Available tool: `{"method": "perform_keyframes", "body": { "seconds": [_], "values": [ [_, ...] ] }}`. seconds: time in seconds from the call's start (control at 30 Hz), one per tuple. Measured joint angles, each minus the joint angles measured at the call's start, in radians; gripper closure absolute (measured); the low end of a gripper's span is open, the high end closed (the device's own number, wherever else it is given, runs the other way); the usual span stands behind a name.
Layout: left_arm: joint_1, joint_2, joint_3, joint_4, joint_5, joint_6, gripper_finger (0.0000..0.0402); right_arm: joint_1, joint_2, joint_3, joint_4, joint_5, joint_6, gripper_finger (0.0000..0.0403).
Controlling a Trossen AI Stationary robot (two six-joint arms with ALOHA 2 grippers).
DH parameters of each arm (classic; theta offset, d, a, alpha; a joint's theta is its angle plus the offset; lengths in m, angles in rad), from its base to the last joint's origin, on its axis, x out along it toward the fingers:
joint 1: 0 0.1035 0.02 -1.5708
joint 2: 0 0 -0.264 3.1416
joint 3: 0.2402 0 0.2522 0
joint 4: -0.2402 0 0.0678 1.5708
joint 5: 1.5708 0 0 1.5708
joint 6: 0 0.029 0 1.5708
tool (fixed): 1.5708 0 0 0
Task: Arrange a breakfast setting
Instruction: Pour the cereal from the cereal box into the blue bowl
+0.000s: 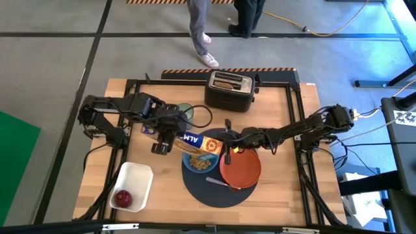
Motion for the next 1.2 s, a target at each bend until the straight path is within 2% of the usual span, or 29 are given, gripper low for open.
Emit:
{"method": "perform_keyframes", "body": {
  "seconds": [0.3, 0.77, 1.03, 1.2],
  "values": [
    [-0.026, 0.0, 0.119, -0.003, -0.032, -0.024, 0.0283, 0.0, 0.001, 0.0, 0.014, 0.023, -0.015, 0.0401],
    [-0.029, -0.001, 0.122, -0.001, -0.033, -0.041, 0.0283, -0.006, 0.014, -0.002, 0.054, 0.07, -0.07, 0.0403],
    [-0.019, 0.017, 0.118, 0.003, -0.019, -0.033, 0.0283, -0.019, 0.073, -0.004, 0.101, 0.033, -0.071, 0.0403],
    [-0.013, 0.02, 0.118, 0.002, -0.02, -0.024, 0.0283, -0.027, 0.091, -0.002, 0.115, 0.048, -0.081, 0.0403]
  ]
}}
